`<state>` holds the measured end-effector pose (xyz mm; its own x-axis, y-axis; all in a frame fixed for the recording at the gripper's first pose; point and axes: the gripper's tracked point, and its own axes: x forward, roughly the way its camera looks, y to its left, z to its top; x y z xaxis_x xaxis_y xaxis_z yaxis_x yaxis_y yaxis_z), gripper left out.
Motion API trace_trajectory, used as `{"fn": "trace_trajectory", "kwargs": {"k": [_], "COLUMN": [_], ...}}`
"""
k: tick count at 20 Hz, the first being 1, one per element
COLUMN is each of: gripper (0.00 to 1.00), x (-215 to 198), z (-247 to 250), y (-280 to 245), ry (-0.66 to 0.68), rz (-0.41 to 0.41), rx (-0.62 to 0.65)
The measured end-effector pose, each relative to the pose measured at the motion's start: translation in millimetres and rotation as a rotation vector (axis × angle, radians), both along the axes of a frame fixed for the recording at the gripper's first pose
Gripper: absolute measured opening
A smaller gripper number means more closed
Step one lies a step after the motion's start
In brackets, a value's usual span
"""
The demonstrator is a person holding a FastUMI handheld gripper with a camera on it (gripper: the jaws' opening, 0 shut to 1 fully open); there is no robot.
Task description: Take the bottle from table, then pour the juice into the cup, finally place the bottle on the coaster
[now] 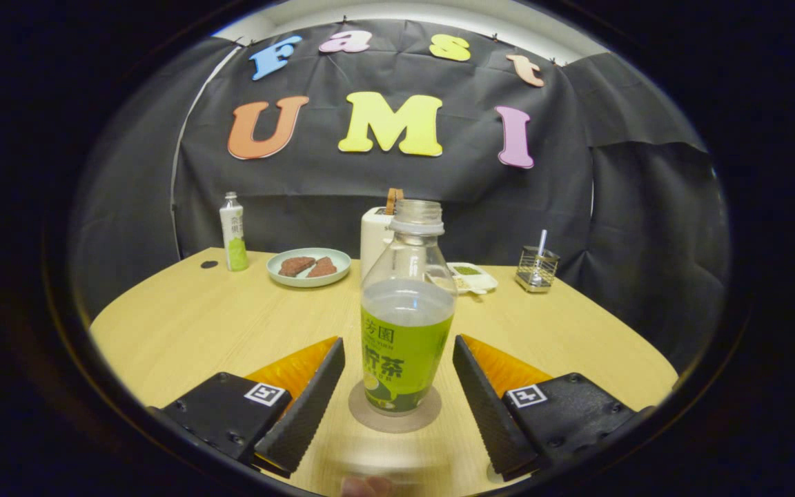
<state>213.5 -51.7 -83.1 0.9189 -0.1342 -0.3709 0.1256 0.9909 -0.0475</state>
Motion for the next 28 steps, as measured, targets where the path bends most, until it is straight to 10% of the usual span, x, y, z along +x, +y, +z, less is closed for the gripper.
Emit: {"fn": "trace_trajectory", "kwargs": {"k": [14,28], "gripper": [1.00,1.00], "x": [-158,-284], "z": [107,96], "y": [3,-2], "ry": [-0.253,-0.331], "rz": [0.015,0.018], "rx": [0.031,0.028]}}
